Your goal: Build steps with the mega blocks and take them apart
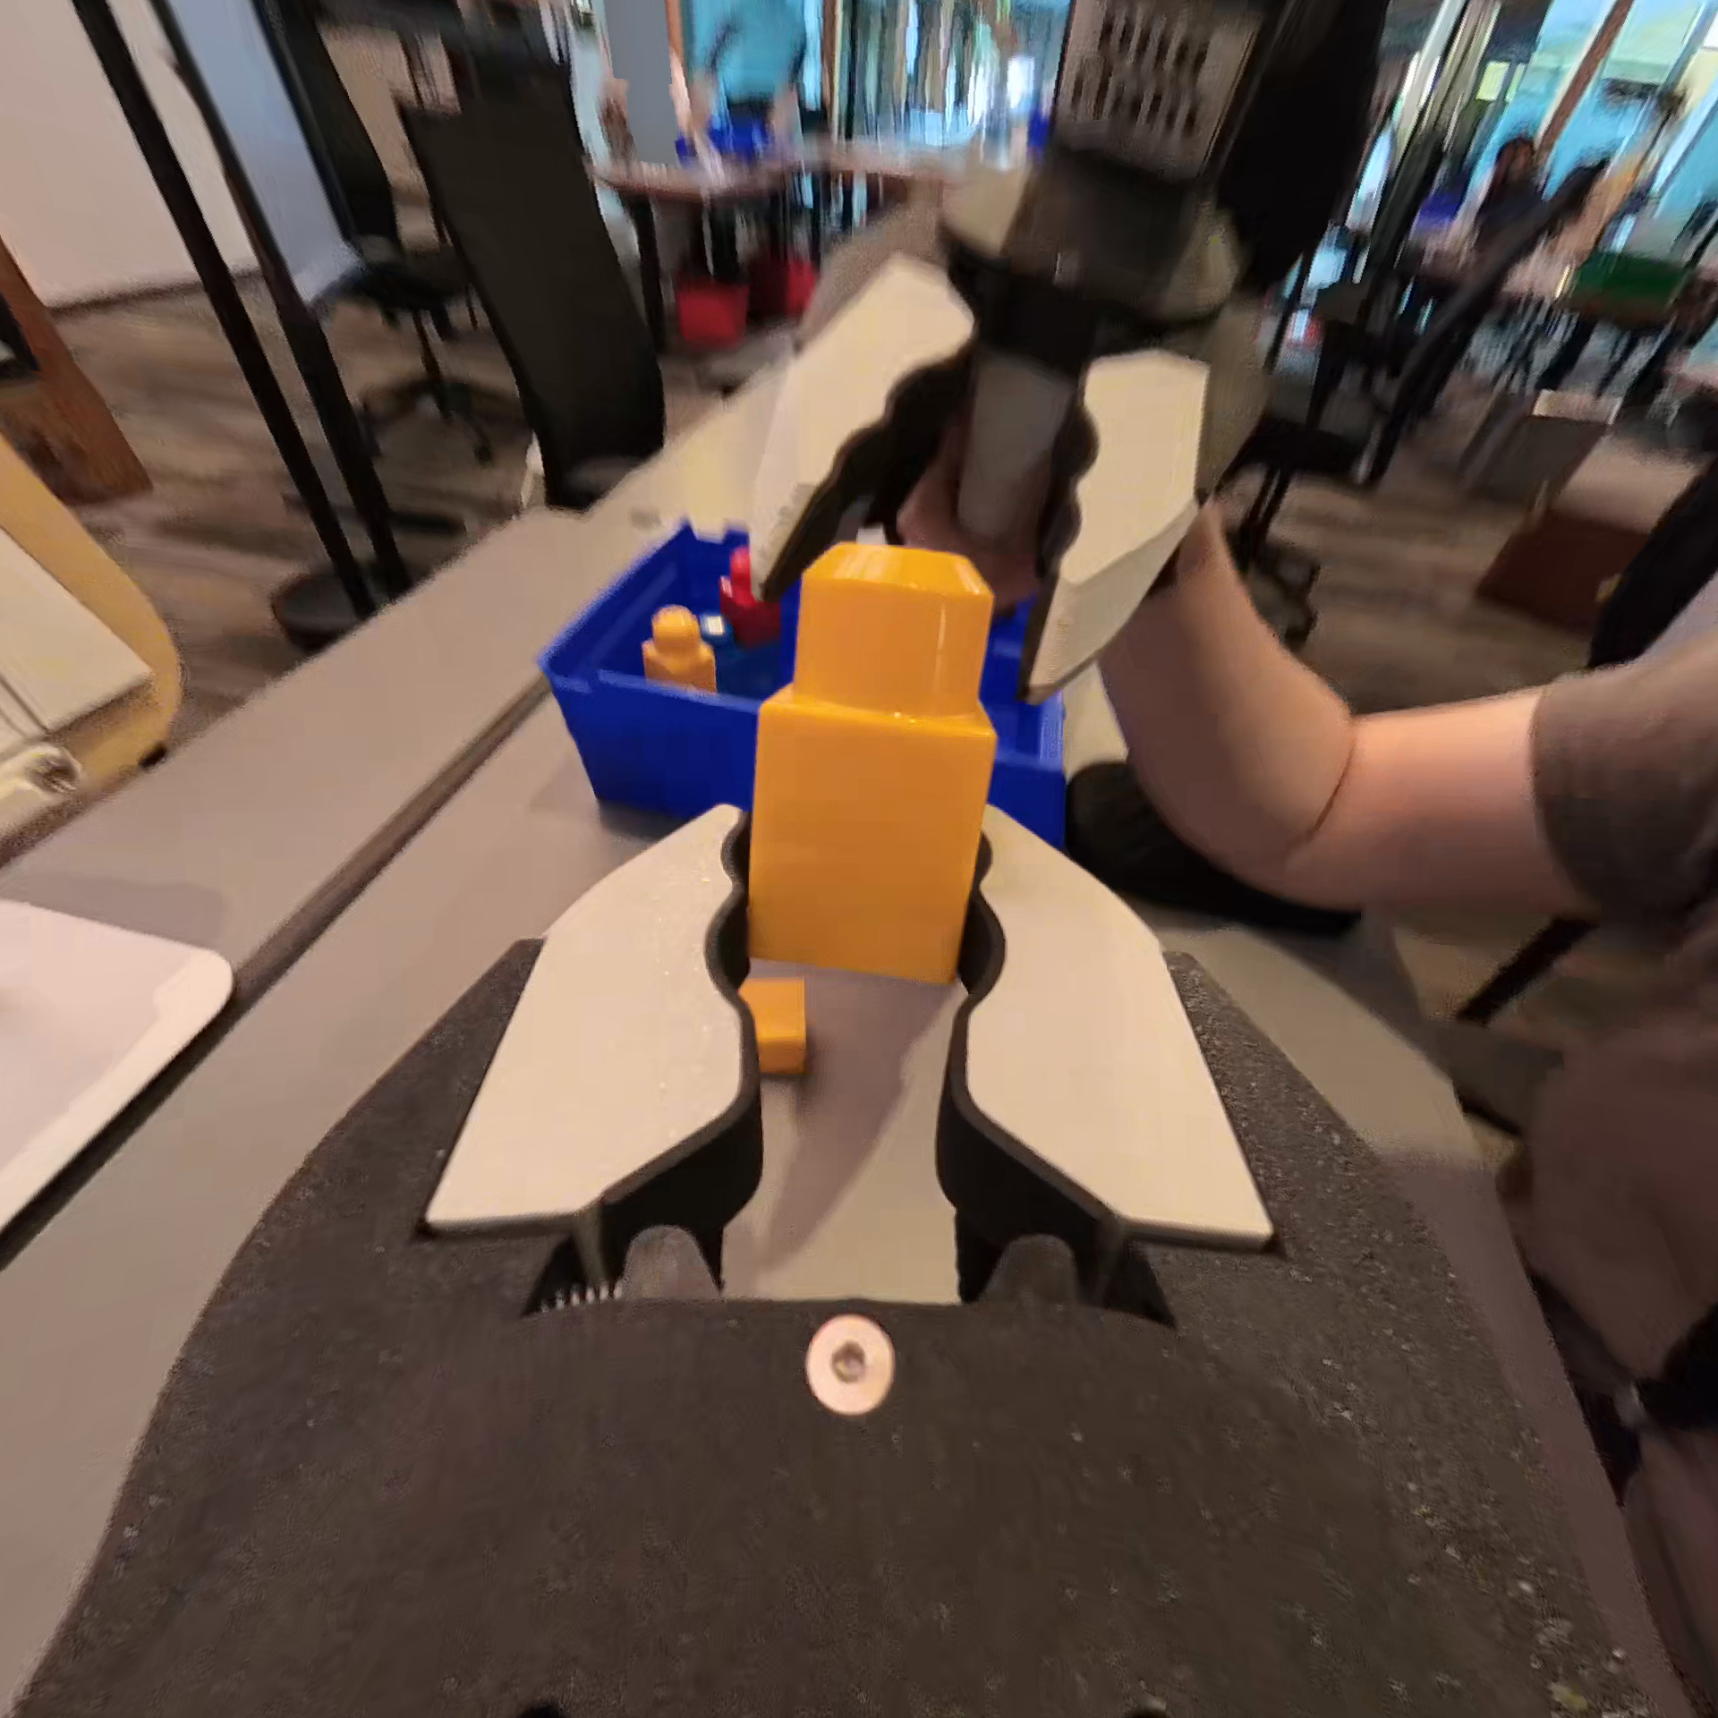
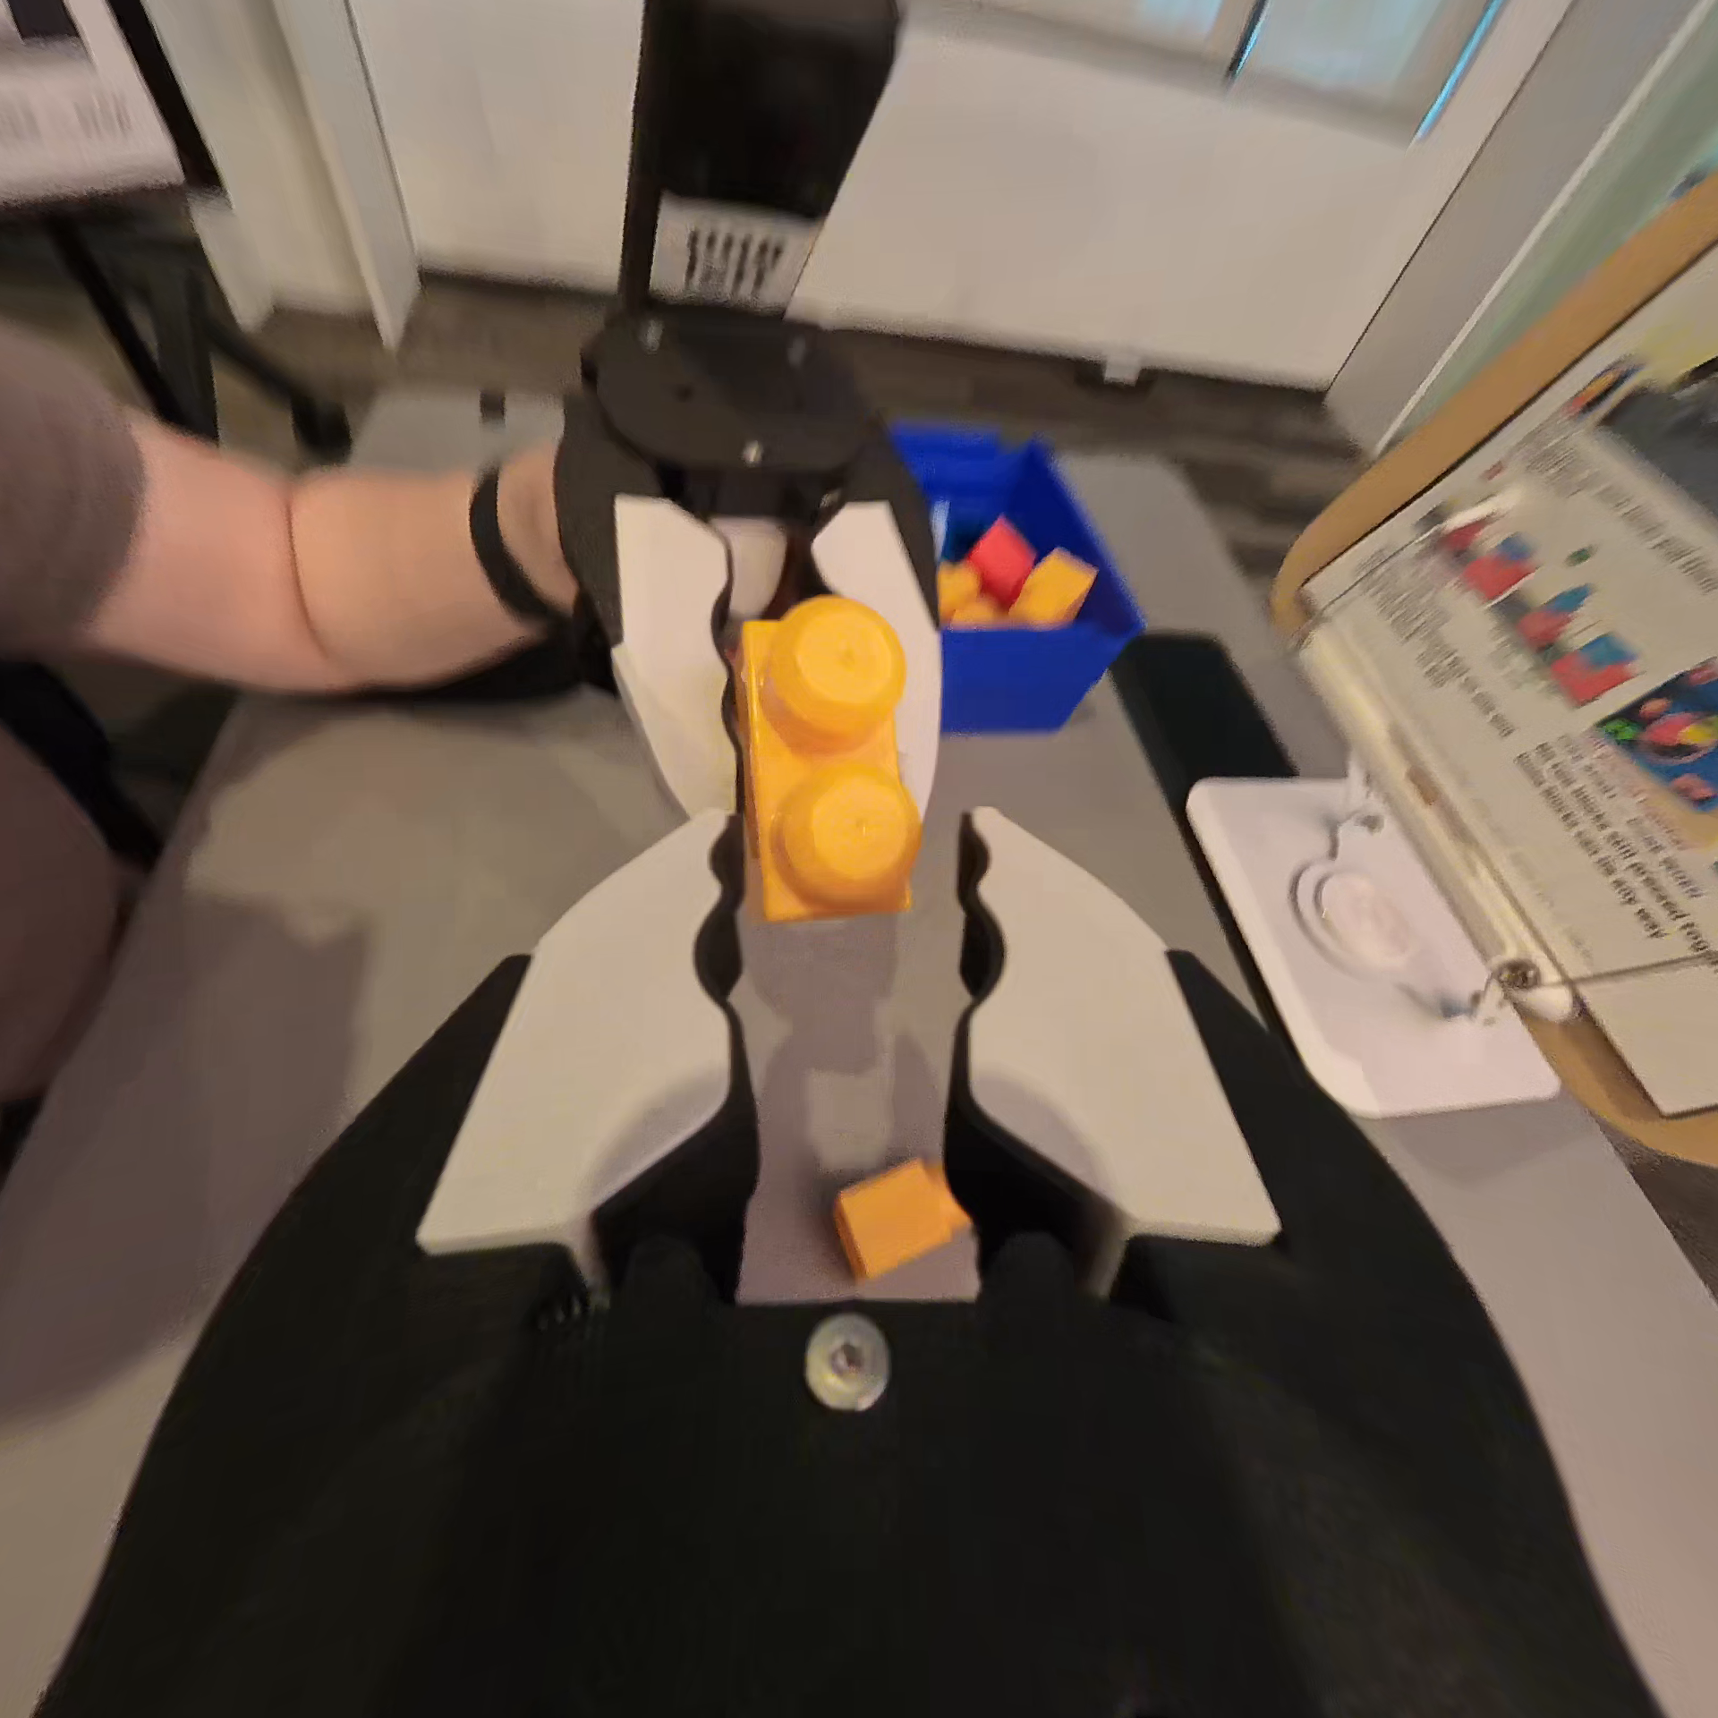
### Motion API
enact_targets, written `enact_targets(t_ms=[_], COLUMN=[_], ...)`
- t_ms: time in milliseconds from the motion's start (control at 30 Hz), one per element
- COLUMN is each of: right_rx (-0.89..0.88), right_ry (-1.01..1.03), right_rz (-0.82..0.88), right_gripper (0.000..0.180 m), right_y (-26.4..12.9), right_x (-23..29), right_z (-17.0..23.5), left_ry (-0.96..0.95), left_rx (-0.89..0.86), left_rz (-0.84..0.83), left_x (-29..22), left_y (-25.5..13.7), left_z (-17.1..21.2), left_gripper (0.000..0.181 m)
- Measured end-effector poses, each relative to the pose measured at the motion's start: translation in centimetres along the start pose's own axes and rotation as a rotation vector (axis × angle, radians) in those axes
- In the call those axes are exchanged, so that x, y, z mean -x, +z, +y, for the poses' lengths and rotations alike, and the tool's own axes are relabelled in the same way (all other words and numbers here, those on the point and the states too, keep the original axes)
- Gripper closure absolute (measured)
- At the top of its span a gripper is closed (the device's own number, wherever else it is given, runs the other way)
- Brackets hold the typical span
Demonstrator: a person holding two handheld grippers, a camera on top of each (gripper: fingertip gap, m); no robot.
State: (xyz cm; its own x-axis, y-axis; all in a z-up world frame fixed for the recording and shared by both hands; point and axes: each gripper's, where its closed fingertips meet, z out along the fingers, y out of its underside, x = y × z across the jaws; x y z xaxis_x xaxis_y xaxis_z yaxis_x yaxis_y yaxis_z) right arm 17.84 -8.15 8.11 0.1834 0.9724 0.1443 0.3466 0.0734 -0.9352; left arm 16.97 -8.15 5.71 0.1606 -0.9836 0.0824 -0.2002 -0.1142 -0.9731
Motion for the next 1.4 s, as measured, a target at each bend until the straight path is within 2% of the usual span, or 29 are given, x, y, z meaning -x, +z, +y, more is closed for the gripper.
enact_targets(t_ms=[67, 200, 267, 300, 433, 667, 800, 1400], right_rx=[-0.133, -0.235, -0.217, -0.198, -0.157, -0.045, 0.004, 0.0], right_ry=[0.057, 0.14, 0.157, 0.159, 0.176, 0.092, 0.058, 0.124], right_rz=[-0.02, -0.112, -0.169, -0.182, -0.177, -0.139, -0.135, -0.14], right_gripper=[0.124, 0.123, 0.127, 0.146, 0.146, 0.146, 0.146, 0.146], right_y=[-0.6, -0.1, 0.7, 0.9, 0.7, 0.4, 0.7, 0.7], right_x=[-0.3, 0.2, 0.9, 1.0, 0.7, 1.1, 1.5, 1.0], right_z=[-1.5, -2.4, -2.0, -1.7, -1.1, -0.1, 0.5, 0.7], left_ry=[-0.033, -0.041, -0.027, -0.019, 0.01, 0.05, 0.003, -0.156], left_rx=[-0.099, -0.146, -0.125, -0.12, -0.066, 0.072, 0.083, 0.056], left_rz=[0.022, 0.057, 0.077, 0.061, 0.047, 0.031, 0.067, 0.137], left_x=[-0.1, -0.8, -1.3, -1.1, -0.8, -1.0, -1.4, -1.3], left_y=[-0.9, -1.1, -0.7, -0.6, -0.7, -0.2, 0.2, 0.8], left_z=[-1.7, -2.4, -1.9, -1.8, -1.1, 0.7, 1.1, 1.4], left_gripper=[0.138, 0.139, 0.139, 0.139, 0.141, 0.131, 0.142, 0.141])
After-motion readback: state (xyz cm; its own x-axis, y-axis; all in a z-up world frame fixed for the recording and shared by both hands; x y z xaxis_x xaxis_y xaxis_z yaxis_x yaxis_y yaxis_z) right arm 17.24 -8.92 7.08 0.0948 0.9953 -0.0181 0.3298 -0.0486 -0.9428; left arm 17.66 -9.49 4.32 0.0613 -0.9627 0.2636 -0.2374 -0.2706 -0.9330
